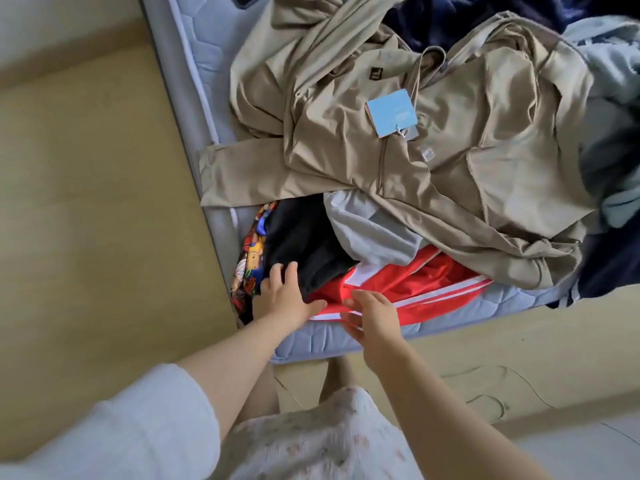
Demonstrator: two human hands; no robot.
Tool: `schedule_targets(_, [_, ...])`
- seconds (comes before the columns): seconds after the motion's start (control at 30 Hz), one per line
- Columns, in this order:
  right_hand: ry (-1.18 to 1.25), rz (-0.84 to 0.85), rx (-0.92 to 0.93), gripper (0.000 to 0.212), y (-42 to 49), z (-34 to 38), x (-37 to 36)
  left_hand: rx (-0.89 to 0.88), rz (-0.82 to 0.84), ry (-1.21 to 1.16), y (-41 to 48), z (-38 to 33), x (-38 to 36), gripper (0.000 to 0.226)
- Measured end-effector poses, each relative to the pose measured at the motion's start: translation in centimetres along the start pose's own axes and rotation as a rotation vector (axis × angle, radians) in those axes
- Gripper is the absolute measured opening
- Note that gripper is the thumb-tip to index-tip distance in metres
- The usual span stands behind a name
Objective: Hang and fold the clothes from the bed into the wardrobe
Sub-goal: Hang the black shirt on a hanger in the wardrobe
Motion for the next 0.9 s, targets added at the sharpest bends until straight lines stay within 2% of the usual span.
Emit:
schedule_targets(0.1, [-0.004,0.011,-0.011,0.014,0.6,-0.7,-0.1,-0.085,-0.089,0.109,-0.3,0.1,-0.1,0.064])
schedule_targets(0.3, [-0.029,0.010,-0.019,0.015,-0.8,-2.0,-0.5,-0.104,-0.085,-0.154,-1.4,0.9,2.8,0.042])
schedule_targets(0.5, [0.005,0.092,0.059,0.013,-6.4,-1.4,-3.4,-0.201,-0.292,-0.356,-7.0,-1.6,9.6,0.022])
schedule_targets(0.77, [0.237,0.190,0.177,0.012,-19.2,0.9,-2.5,-0.445,-0.476,-0.571,-17.9,-7.9,19.2,0.022])
schedule_targets(0.9, [0.476,0.314,0.231,0.035,-24.5,3.4,-0.6,-0.626,-0.576,-0.751,-24.0,-10.1,23.9,0.020])
Point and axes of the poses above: each hand's wrist, its own y-axis towards the middle knuckle, its own x-axis out of the back of the hand, z = x × y, the point moved 6 cm from there along y, towards the middle knuckle, and after that the axes turned 14 degrees about -x, right-handed, at the moved point
